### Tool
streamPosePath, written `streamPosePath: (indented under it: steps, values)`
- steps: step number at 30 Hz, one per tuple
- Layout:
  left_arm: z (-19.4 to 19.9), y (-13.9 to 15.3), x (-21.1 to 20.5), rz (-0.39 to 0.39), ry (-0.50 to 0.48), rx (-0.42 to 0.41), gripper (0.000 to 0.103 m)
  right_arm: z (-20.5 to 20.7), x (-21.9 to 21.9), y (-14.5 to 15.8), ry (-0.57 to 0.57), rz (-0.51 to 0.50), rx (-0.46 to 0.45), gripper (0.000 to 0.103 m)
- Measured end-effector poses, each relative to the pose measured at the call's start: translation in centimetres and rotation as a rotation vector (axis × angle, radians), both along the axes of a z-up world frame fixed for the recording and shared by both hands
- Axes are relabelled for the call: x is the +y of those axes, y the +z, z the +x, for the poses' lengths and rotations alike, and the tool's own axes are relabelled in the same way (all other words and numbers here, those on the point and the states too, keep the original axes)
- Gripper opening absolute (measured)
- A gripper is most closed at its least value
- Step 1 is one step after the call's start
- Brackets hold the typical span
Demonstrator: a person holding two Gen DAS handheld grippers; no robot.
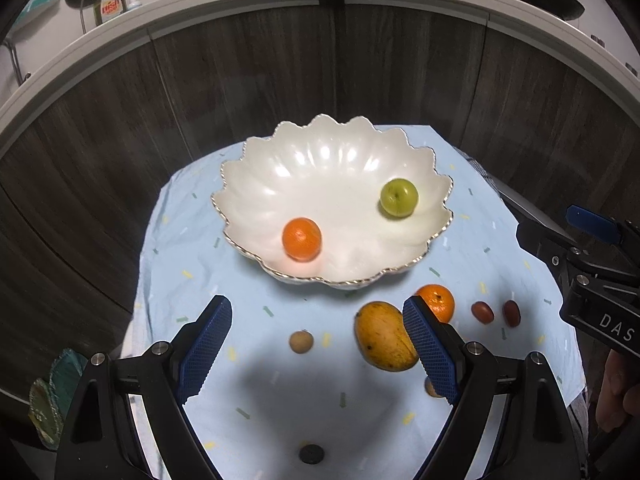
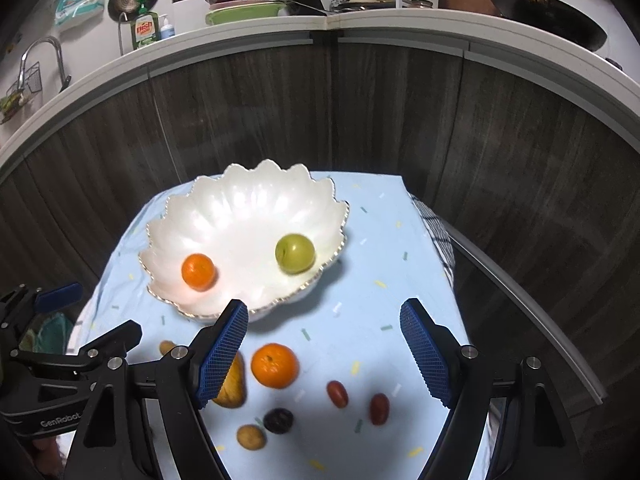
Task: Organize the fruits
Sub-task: 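Move the left gripper toward the mango while the right gripper moves toward a red date, then close the left gripper on the mango while the right gripper grasps the red date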
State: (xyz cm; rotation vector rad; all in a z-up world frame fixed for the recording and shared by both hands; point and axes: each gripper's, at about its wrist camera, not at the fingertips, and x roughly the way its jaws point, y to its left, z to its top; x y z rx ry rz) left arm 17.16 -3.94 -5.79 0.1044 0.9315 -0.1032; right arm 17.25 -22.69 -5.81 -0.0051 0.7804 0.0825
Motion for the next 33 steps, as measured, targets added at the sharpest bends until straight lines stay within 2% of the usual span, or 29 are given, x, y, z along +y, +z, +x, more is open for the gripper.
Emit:
streamPosePath:
  steps: [15,25,28,33]
  values:
    - [0.0,-4.2,-2.8,-0.005,-0.028,0.046,0.088,-0.5,-2.7,-4.6,-0.030,-0.016,0.085,0.079]
    - [0.8,-6.9,-3.6,-0.005,-0.027,0.081,0.087,0.0,-3.0,-7.7,-0.024,-0.016,0.152,0.078]
    - [1.0,-7.5,-3.7,-0.008,-0.027,0.088,0.086,0.1,-2.8,-8.4,-0.012,-0.008,0.161,0.074]
    - [1.3,-8.3,-4.2,-0.012,-0.032,0.105,0.082,0.4,-2.2,-9.3,0.027,0.000,0.182,0.062]
